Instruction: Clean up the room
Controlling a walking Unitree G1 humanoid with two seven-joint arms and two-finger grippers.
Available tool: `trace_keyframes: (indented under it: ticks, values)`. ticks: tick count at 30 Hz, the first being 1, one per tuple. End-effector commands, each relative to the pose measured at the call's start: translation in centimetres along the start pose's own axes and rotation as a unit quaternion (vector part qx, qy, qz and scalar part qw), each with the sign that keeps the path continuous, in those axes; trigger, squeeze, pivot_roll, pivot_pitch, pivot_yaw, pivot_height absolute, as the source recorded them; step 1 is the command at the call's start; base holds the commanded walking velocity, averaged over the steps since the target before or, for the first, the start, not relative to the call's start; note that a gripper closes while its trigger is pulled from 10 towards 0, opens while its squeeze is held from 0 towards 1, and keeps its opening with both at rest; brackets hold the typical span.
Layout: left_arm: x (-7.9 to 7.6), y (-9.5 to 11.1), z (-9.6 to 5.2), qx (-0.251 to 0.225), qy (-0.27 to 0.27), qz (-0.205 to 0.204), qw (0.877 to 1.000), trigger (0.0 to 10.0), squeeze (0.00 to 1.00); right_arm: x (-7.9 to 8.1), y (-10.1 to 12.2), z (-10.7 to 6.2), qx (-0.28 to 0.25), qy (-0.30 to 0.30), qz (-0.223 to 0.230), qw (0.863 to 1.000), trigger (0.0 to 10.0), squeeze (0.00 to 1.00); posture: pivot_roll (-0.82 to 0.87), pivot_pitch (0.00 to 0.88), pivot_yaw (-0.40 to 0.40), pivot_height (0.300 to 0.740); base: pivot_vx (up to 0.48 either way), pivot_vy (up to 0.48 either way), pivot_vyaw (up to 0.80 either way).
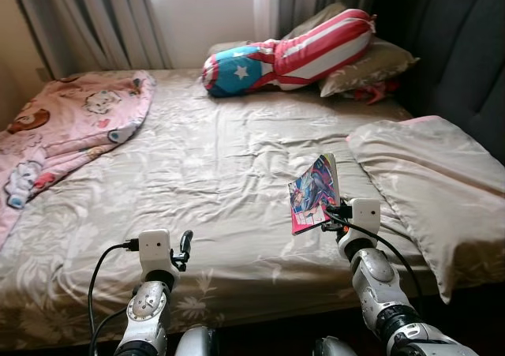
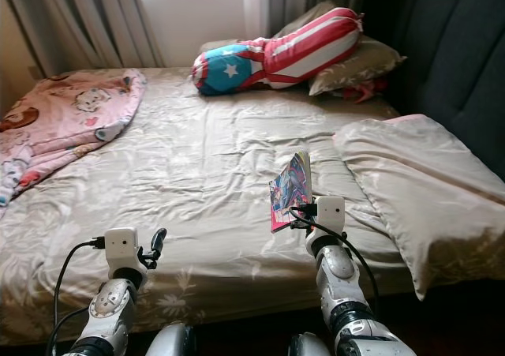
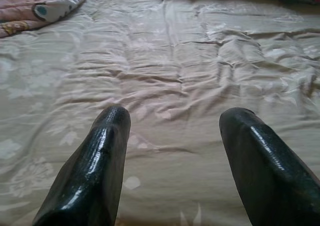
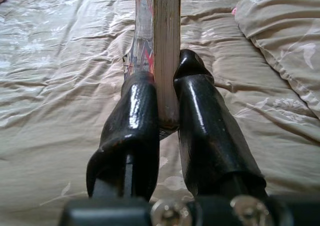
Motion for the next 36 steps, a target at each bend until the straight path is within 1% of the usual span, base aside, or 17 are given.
trace_keyframes:
  ticks: [1,11,15,16,20,22,32,36]
  values:
    - [0.13,0.35,0.29,-0.003,-0.001,0.002,1.0,10.0,0.0,0.62,1.65,0.67,-0.031,0.011,-0.001,0.999,10.0,0.0,-0.1,0.0,0.009,0.625,0.0,0.0,0.0]
    - [0.15,0.37,0.32,-0.002,-0.002,0.002,1.0,10.0,0.0,0.72,1.6,0.67,-0.03,0.015,-0.003,0.999,10.0,0.0,-0.1,0.0,0.012,0.625,0.253,0.0,0.0]
    - [0.21,0.26,0.27,0.0,-0.001,0.002,1.0,10.0,0.0,0.9,1.47,0.63,-0.027,0.022,-0.019,0.999,10.0,0.0,-0.09,0.001,0.012,0.625,0.278,0.0,0.0]
    - [0.24,0.19,0.23,0.002,-0.001,0.003,1.0,10.0,0.0,1.3,1.43,0.56,-0.03,0.039,-0.031,0.998,10.0,0.0,-0.09,0.0,0.012,0.625,0.292,0.0,0.56]
    - [0.25,0.16,0.22,0.003,-0.001,0.003,1.0,10.0,0.0,1.52,1.4,0.51,-0.032,0.049,-0.037,0.998,10.0,0.0,-0.09,0.0,0.012,0.625,0.292,0.0,0.62]
    - [0.25,0.16,0.22,0.003,-0.001,0.003,1.0,10.0,0.0,1.48,1.35,0.51,-0.031,0.047,-0.036,0.998,10.0,0.0,-0.09,0.0,0.012,0.625,0.294,0.0,0.68]
    - [0.31,0.19,0.23,0.002,0.001,0.004,1.0,10.0,0.0,1.12,1.21,0.5,-0.023,0.039,-0.031,0.999,10.0,0.0,-0.09,0.005,0.011,0.625,0.291,0.0,0.0]
    - [0.29,0.18,0.22,0.002,0.001,0.005,1.0,10.0,0.0,1.02,0.99,0.46,-0.015,0.04,-0.029,0.999,10.0,0.0,-0.09,0.007,0.011,0.625,0.0,0.0,0.0]
Point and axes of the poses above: a point about 5 cm out from each wrist's last joint towards the gripper, its own z axis pointing out of the wrist towards the gripper, its own y axis along the axis of the wrist's last joint, x = y × z, the point moved 1 cm from there along z, pointing out of the wrist towards the gripper, and after that the axes turned 10 degrees about z, right-handed, at the moved point
